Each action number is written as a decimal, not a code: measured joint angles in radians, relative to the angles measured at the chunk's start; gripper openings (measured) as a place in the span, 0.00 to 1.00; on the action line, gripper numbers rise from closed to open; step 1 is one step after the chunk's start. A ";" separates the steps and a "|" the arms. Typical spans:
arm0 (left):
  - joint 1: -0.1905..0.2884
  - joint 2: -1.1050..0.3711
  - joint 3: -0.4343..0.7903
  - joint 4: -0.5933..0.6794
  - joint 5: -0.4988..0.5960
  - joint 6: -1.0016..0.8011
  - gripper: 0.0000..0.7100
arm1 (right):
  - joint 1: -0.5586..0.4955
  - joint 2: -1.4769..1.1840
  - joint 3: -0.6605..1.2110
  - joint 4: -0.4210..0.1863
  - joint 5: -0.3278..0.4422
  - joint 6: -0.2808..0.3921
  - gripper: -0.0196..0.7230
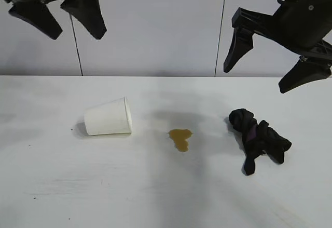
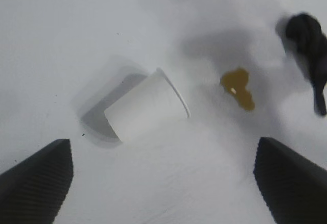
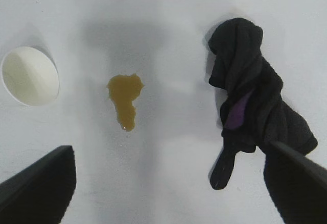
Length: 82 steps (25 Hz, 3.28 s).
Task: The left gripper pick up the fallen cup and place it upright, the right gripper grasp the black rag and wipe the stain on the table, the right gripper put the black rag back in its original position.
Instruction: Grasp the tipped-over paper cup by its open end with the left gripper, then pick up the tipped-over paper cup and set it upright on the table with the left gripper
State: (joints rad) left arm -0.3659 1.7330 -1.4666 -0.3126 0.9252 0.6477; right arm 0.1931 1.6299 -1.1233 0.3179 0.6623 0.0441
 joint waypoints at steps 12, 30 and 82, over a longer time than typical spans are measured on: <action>-0.117 0.177 0.000 0.143 -0.154 0.221 0.98 | 0.000 0.000 0.000 0.000 -0.002 -0.024 0.96; -0.117 0.364 -0.001 0.145 -0.276 0.343 0.98 | 0.000 0.000 0.000 0.000 -0.002 -0.031 0.96; -0.001 0.319 0.011 -0.345 -0.257 0.816 0.66 | 0.000 0.000 0.000 0.000 0.001 -0.031 0.96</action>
State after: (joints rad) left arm -0.3669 2.0516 -1.4558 -0.6577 0.6679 1.4636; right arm 0.1931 1.6299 -1.1233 0.3179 0.6633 0.0132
